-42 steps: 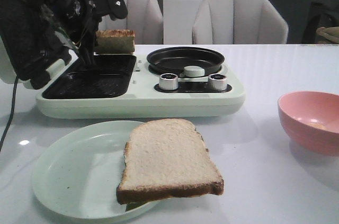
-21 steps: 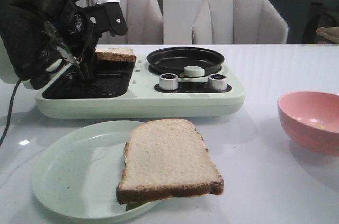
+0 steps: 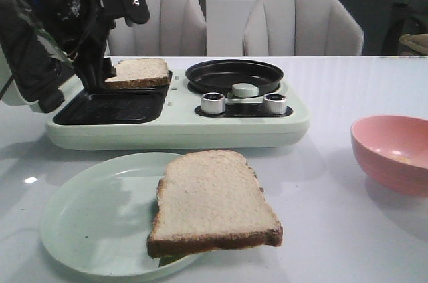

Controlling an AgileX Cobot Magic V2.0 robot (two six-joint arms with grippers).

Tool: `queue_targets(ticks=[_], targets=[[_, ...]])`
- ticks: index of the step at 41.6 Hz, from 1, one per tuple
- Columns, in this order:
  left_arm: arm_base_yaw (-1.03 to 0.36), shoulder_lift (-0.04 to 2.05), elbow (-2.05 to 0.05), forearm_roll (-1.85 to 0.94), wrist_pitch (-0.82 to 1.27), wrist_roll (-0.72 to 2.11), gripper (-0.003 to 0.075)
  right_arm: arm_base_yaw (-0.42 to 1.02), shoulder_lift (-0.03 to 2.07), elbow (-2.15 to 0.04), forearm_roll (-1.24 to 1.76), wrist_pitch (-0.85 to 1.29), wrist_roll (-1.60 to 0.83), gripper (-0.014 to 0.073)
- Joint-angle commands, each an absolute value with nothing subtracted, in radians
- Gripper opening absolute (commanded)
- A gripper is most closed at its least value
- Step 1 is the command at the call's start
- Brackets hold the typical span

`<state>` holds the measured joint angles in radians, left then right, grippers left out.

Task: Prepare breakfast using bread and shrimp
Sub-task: 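Lift the bread slice and lower it into the sandwich press with left gripper, then release the bread and withdraw the left gripper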

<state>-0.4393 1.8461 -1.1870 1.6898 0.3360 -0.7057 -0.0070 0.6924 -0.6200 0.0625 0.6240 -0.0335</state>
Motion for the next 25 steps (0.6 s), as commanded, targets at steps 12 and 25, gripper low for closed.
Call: queue_targets(ticks=[12, 25], targets=[[-0.576, 1.464, -1.082, 0.897, 0.487, -0.546, 0.0479, -0.008, 0.696, -0.655, 0.057, 0.56, -0.033, 0.0578], [-0.673, 1.16, -0.921, 0.384, 0.674, -0.3, 0.0477, -0.008, 0.696, -0.655, 0.057, 0.56, -0.033, 0.0578]])
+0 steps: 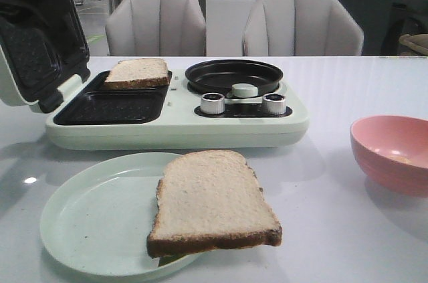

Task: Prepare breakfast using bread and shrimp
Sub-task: 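Release the bread and withdraw the left gripper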

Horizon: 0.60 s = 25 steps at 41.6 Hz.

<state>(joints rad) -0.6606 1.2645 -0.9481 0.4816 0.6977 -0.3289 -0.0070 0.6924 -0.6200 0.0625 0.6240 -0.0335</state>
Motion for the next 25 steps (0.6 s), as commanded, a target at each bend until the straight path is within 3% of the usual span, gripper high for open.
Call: queue_targets(ticks=[1, 13, 25], targets=[[-0.674, 1.138, -0.902, 0.361, 0.67, -0.294, 0.0477, -0.008, 0.696, -0.655, 0.057, 0.56, -0.033, 0.0578], [-0.674, 0.804, -0.701, 0.112, 0.666, -0.267, 0.0477, -0.008, 0.696, -0.655, 0.058, 0.544, -0.033, 0.0578], [-0.674, 0.563, -0.668, -0.021, 0.741, -0.176, 0.0477, -0.008, 0.696, -0.655, 0.059, 0.538, -0.033, 0.0578]])
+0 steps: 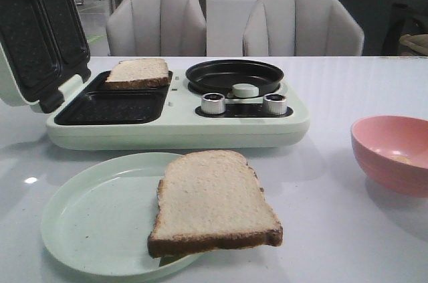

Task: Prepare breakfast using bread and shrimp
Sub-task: 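Release the bread and withdraw the left gripper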

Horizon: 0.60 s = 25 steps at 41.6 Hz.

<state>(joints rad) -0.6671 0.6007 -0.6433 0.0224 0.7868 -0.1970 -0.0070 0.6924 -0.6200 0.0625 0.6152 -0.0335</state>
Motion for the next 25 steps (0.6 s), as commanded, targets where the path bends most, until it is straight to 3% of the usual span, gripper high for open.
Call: queue_targets(ticks=[1, 12, 25], targets=[[-0.674, 0.553, -0.668, -0.027, 0.741, -0.176, 0.0477, -0.008, 0.696, -0.655, 0.059, 0.538, -0.033, 0.0578], [-0.674, 0.53, -0.668, -0.025, 0.741, -0.176, 0.0477, -0.002, 0.73, -0.66, 0.191, 0.57, -0.061, 0.0576], [-0.674, 0.53, -0.668, -0.023, 0.739, -0.176, 0.0477, 0.219, 0.985, -0.686, 0.663, 0.687, -0.36, 0.0436]])
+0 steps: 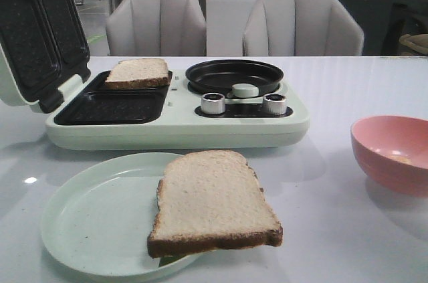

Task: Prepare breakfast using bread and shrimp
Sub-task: 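Release the bread and withdraw the left gripper, then reach the right gripper to the remaining bread slice and grasp it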

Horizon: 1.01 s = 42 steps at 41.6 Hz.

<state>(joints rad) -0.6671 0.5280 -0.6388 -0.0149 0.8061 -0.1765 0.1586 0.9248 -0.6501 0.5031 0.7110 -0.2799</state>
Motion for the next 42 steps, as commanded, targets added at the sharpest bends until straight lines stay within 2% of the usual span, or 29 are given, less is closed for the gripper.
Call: queue_targets(ticks=[1, 10, 15, 30, 39, 42], targets=[[-0.674, 0.53, -0.668, -0.023, 0.739, -0.176, 0.0477, 0.238, 1.004, -0.686, 0.691, 0.687, -0.371, 0.043], [-0.674, 0.53, -0.668, -0.023, 0.739, -0.176, 0.0477, 0.374, 1.216, -0.686, 0.834, 0.583, -0.412, 0.0421], [-0.674, 0.53, -0.668, -0.023, 0.739, -0.176, 0.0476, 0.378, 1.328, -0.694, 0.873, 0.554, -0.413, 0.0421], [-0.674, 0.53, -0.668, -0.025, 0.739, -0.176, 0.0477, 0.378, 1.606, -0.864, 0.893, 0.647, -0.454, 0.0426], [-0.674, 0.53, -0.668, -0.027, 0.739, -0.176, 0.0476, 0.378, 1.703, -0.946, 0.896, 0.665, -0.465, 0.054], [-0.674, 0.53, -0.668, -0.027, 0.739, -0.176, 0.0476, 0.378, 1.731, -0.972, 0.9, 0.677, -0.469, 0.0553]])
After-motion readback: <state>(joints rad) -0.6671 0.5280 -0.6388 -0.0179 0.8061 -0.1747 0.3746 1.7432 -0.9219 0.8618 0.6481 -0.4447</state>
